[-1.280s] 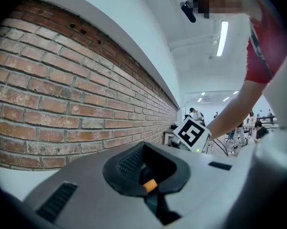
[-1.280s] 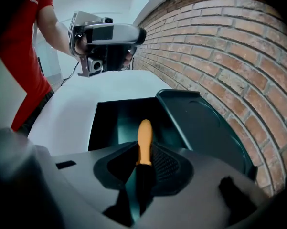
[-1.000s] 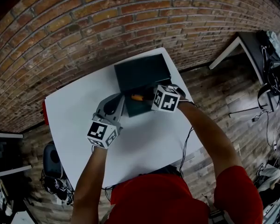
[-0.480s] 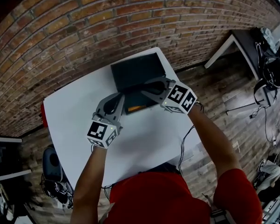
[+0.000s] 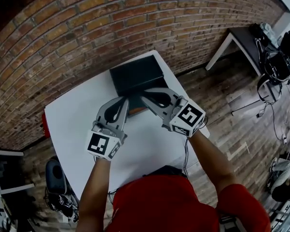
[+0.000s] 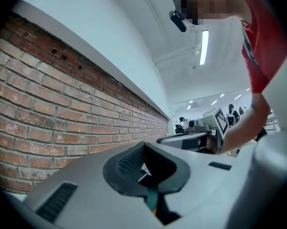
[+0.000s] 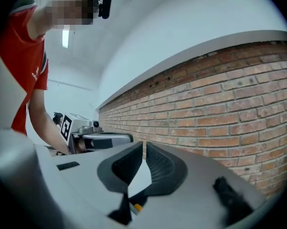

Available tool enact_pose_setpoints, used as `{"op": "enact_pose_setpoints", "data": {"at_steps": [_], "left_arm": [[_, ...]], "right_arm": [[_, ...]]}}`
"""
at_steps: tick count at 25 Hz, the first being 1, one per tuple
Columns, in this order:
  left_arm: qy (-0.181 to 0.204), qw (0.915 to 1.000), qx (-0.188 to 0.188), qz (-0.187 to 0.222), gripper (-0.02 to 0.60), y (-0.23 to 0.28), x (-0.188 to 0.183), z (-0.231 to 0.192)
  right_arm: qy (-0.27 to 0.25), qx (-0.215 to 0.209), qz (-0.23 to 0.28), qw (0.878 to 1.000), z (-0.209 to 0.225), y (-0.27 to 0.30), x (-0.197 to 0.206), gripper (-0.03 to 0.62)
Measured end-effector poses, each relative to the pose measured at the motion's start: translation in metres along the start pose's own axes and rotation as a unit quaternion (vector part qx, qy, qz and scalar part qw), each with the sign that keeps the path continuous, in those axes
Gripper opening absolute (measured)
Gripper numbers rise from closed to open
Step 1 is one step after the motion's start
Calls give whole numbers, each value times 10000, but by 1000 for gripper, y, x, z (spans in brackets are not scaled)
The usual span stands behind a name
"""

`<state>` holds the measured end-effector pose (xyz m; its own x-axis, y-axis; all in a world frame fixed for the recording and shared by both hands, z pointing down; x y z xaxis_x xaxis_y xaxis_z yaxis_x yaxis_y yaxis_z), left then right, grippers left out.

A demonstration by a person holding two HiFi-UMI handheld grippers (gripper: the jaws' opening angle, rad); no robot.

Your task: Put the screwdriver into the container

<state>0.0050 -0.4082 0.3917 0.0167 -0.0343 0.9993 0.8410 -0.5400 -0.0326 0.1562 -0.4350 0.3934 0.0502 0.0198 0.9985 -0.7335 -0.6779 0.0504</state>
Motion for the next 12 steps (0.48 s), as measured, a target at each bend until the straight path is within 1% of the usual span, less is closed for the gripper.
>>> {"op": "enact_pose_setpoints", "data": {"at_steps": [3,7,12], "left_arm": [[59,9999,69,130,12,-3,-10,12],[24,9997,112,201,12,-9,-13,27],[-32,9997,122,230,12,-15,-13,40]], "right_arm": [[68,126,209,9997,-13,-9,-5,37],[235,285,441,9983,-25,-19,-12,31],[296,321,539,9976,-36,-28,-16,31]]}}
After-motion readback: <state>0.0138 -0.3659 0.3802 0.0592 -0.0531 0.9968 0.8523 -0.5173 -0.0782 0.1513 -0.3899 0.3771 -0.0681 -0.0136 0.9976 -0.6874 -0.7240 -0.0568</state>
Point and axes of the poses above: the fingertips, and each gripper's own axes: y forward along the fingers, z to its right, x out of its underside, the point moved 7 cm from there along -y, backward along the fingers, and after that the axes turned 14 degrees about x, right-handed, at the moved point
